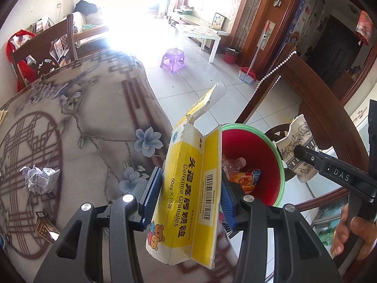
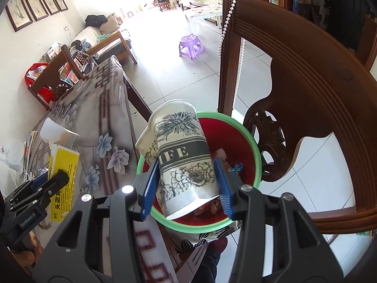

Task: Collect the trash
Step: 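Open the right tool to drop the paper cup while the left tool drops the yellow box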

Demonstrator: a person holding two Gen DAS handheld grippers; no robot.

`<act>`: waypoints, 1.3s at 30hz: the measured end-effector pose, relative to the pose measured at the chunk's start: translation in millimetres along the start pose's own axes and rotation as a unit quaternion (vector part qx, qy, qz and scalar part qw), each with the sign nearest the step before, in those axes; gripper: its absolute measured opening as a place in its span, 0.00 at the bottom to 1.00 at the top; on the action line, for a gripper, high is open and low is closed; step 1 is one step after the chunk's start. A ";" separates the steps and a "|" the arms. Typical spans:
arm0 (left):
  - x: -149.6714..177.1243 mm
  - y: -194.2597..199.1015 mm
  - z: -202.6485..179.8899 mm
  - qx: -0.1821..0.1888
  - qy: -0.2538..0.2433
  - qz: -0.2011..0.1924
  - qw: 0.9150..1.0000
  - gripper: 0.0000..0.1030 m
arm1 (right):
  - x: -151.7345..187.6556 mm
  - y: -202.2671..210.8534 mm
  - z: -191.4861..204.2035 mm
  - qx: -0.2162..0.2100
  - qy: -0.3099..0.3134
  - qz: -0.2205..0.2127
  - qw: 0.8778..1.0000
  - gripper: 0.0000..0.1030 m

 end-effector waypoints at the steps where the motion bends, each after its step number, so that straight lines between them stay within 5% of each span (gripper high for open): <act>1: -0.1 -0.6 -0.2 -0.001 0.000 0.000 1.000 0.43 | -1.2 -0.6 -0.6 -0.001 0.002 0.000 1.000 0.44; 7: 1.8 0.4 -5.0 -0.005 -0.001 0.000 1.000 0.43 | -4.4 -6.8 -0.4 -0.003 0.011 0.002 1.000 0.44; 11: 2.2 -0.7 -5.5 -0.008 0.000 0.001 1.000 0.43 | -4.5 -5.5 -4.2 0.002 0.003 -0.006 1.000 0.75; 34: -33.4 -76.2 -87.2 0.048 -0.062 0.031 0.996 0.43 | 37.9 46.6 -63.5 0.039 -0.053 -0.014 0.998 0.82; 39: -44.2 -85.4 -100.9 0.059 -0.066 0.032 0.996 0.52 | 43.8 47.3 -72.9 0.044 -0.064 -0.009 0.997 0.82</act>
Point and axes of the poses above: each gripper's, at about its wrist camera, not at the fingertips, and y roughly against the way its jaws point, z to its left, x to its underside, the point moved 4 cm from there along -y, roughly the way its jaws point, and after that the axes turned 5 degrees about x, right-handed, at the moved point
